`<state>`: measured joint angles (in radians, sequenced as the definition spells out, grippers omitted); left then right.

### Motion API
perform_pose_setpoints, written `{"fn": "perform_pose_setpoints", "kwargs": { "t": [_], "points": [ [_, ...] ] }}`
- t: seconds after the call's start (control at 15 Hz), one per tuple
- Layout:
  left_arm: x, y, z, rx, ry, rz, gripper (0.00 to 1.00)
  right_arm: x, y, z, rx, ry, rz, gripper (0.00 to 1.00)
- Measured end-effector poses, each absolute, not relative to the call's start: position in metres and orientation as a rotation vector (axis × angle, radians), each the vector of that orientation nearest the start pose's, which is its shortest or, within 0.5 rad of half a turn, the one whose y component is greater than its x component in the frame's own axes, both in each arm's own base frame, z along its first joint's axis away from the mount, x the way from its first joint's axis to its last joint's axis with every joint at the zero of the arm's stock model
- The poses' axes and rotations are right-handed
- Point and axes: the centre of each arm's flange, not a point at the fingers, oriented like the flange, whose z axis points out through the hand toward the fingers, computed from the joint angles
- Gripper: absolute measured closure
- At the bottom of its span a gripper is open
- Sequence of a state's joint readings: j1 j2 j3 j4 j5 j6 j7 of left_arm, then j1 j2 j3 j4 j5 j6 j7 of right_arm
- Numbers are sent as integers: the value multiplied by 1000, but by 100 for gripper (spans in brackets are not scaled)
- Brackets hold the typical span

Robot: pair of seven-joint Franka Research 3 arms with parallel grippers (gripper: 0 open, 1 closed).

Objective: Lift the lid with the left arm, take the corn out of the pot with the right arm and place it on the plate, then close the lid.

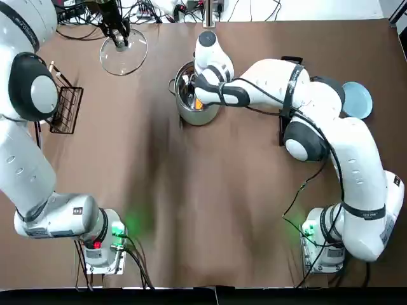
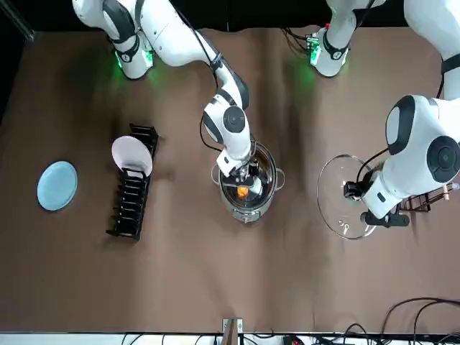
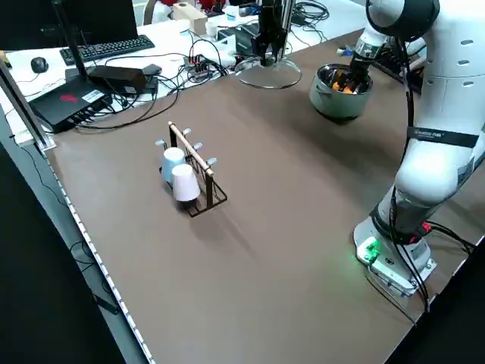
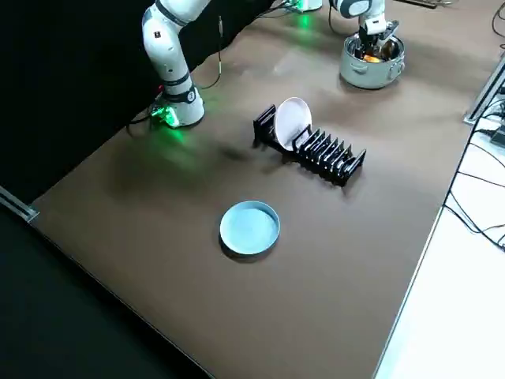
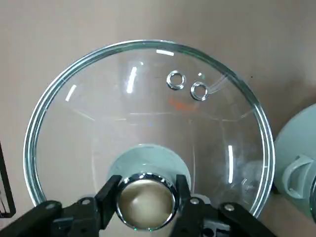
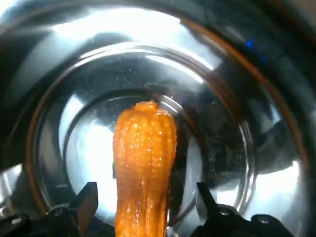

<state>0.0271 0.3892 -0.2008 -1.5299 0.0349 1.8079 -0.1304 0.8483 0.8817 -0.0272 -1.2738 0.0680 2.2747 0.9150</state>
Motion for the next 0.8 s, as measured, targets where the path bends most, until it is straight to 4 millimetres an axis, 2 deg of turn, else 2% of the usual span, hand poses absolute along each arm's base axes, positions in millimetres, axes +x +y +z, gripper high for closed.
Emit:
{"fn": "perform_pose_setpoints", "kwargs": {
  "t": [0.2,0.33,0.6,0.67,0.8],
  "points": [
    [654,-91,429,-3163,60,172,49,512,564,222,-3026,188,-73,12],
    [654,-91,429,-3163,59,172,49,513,566,222,-3014,194,-87,16],
    [654,-92,429,-3163,63,172,49,515,567,225,-2995,197,-111,56],
    [654,-93,429,-3163,64,172,49,515,567,225,-2993,200,-112,60],
    [654,-93,428,-3163,63,172,49,516,567,226,-2986,203,-123,60]
  ]
}}
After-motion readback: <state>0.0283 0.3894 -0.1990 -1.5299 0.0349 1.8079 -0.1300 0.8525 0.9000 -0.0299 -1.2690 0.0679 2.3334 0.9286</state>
